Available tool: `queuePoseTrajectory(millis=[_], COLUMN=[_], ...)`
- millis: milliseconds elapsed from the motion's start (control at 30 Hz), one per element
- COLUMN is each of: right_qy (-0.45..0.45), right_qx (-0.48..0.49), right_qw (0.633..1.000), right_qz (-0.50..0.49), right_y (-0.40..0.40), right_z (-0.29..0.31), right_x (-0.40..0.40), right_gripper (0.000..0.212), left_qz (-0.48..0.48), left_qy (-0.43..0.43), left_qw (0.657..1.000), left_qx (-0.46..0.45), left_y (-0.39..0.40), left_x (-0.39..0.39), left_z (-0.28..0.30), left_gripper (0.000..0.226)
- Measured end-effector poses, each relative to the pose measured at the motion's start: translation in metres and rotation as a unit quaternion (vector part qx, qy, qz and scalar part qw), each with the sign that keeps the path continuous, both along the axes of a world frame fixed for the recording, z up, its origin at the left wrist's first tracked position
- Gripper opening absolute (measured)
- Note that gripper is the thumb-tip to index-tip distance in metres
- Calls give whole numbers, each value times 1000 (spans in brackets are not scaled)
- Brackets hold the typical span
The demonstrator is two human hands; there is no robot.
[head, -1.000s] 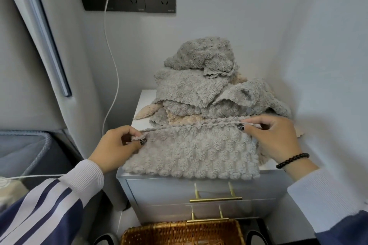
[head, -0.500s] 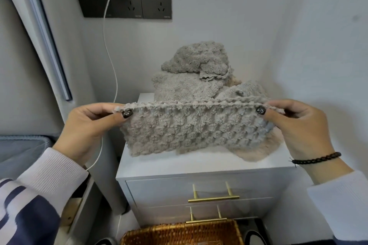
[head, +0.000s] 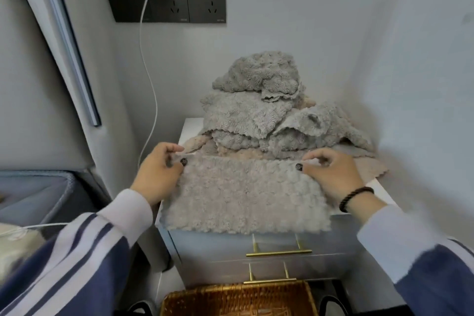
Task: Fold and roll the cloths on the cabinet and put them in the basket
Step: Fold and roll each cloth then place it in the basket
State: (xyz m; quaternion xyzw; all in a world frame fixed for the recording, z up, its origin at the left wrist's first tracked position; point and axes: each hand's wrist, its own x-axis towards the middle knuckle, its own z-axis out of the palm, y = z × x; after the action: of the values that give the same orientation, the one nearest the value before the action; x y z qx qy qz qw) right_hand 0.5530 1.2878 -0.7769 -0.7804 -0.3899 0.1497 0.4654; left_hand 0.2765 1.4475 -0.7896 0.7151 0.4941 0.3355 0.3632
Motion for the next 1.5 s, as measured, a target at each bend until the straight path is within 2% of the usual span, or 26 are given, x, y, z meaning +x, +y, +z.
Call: queuePoseTrajectory(millis=[67,167,233,267,333,400,433,500,533,600,767,900,1000,1100,1167,1200,1267,1333,1500], right_qy=[-25,-41,-77,-138,-301,-397,-408,-389,-374,-375,-428,-423,-401,-386,-414,-442,-494,-512,-518], right_qx=[-6,9,25,36,72,100,83,-23,-80,-145,-220,-249,-285,-336,-326,-290,-191,-142,-85], right_qw=[1000,998,995,988,950,910,897,880,875,864,838,835,827,816,810,809,804,795,798], right_qz=[-6,-35,-52,-56,-32,70,149,272,297,304,257,248,271,270,258,258,272,292,296], right_y=[12,21,22,21,18,17,16,16,17,17,8,-1,-6,-16,-21,-22,-21,-18,-20], right_z=[-17,-22,-17,-15,-14,-21,-26,-36,-38,-43,-50,-48,-40,-31,-31,-34,-44,-56,-63], right_x=[6,10,5,-1,-20,-44,-58,-76,-79,-74,-55,-43,-29,-19,-25,-34,-53,-68,-60], right_gripper=[13,18,23,27,35,43,46,53,55,57,71,90,110,121,125,124,114,102,88], left_qz=[4,23,39,36,-32,-149,-205,-276,-291,-298,-279,-275,-284,-278,-261,-258,-267,-277,-277], left_qy=[49,65,112,134,142,165,198,305,351,391,422,391,380,365,373,374,353,336,388], left_qw=[999,997,992,983,955,935,922,884,865,846,820,820,825,831,817,806,786,771,768], left_qx=[-20,-25,48,120,259,276,263,220,209,208,266,315,309,313,354,379,432,465,428], left_y=[1,-1,-6,-12,-31,-53,-61,-65,-63,-57,-51,-38,-31,-28,-31,-35,-44,-54,-57], left_x=[7,14,17,19,26,36,39,41,39,35,21,3,-15,-34,-39,-38,-27,-14,-6], left_z=[-13,-15,-10,-8,-7,-12,-16,-31,-36,-39,-45,-57,-58,-58,-57,-55,-52,-50,-57], left_gripper=[30,39,44,47,50,54,64,80,84,91,111,107,102,95,90,86,77,74,91])
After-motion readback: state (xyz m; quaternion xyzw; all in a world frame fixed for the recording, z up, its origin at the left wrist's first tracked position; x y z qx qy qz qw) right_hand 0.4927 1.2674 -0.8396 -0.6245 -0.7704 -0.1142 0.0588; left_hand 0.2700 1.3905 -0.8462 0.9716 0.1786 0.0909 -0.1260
